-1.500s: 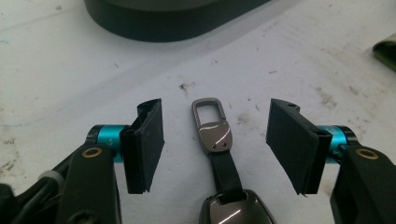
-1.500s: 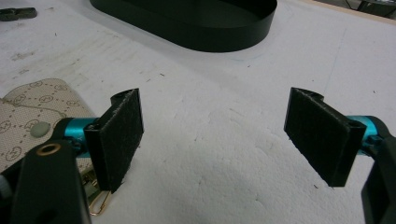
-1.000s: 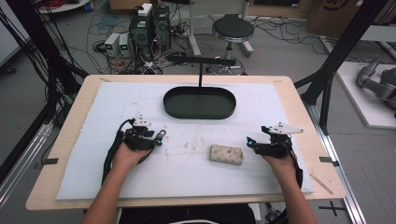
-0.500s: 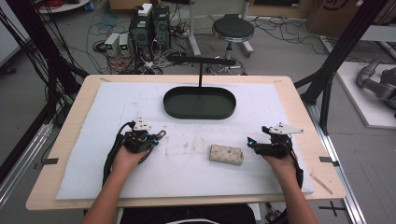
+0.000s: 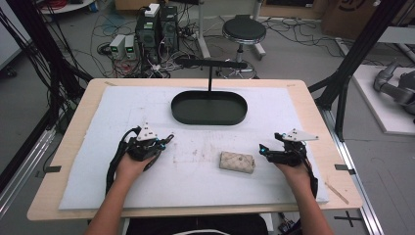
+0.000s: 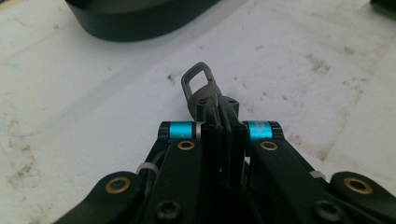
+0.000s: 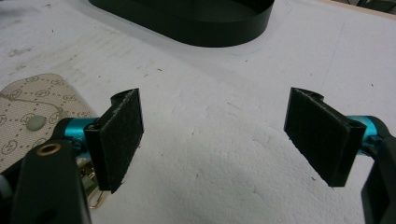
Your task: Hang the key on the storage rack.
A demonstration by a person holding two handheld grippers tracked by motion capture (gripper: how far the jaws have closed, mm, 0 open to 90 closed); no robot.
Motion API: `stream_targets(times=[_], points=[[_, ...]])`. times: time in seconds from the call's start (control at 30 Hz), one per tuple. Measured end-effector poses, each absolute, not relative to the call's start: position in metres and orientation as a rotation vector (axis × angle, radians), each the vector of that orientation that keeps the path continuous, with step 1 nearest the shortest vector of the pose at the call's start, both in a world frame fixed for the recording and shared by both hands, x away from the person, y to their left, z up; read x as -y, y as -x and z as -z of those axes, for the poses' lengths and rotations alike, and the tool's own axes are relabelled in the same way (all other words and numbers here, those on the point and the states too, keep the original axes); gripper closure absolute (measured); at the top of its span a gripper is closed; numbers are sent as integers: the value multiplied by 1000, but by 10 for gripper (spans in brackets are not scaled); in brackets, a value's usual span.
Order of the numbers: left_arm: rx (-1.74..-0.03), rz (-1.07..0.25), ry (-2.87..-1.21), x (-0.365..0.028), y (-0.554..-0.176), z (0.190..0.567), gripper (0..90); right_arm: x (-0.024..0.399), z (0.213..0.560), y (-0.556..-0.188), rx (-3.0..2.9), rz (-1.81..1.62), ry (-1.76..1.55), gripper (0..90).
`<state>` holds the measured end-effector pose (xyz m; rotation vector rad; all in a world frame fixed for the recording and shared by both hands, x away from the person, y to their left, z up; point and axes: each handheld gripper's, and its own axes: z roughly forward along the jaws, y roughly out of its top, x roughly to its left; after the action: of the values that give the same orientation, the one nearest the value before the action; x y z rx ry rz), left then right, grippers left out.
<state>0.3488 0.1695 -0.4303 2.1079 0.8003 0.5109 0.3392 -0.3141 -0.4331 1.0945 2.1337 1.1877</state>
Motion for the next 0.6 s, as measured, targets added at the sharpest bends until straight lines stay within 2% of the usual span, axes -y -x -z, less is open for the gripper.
stream_targets(times=[0.33,0.6], points=[[-784,-540,-1994,-177,-353,402,879,313,433,-339,-2137,-1198,-1095,203],[-746,-564,-1951,-165,-373,368,879,312,433,-339,-2138,-1202,-1088,202]])
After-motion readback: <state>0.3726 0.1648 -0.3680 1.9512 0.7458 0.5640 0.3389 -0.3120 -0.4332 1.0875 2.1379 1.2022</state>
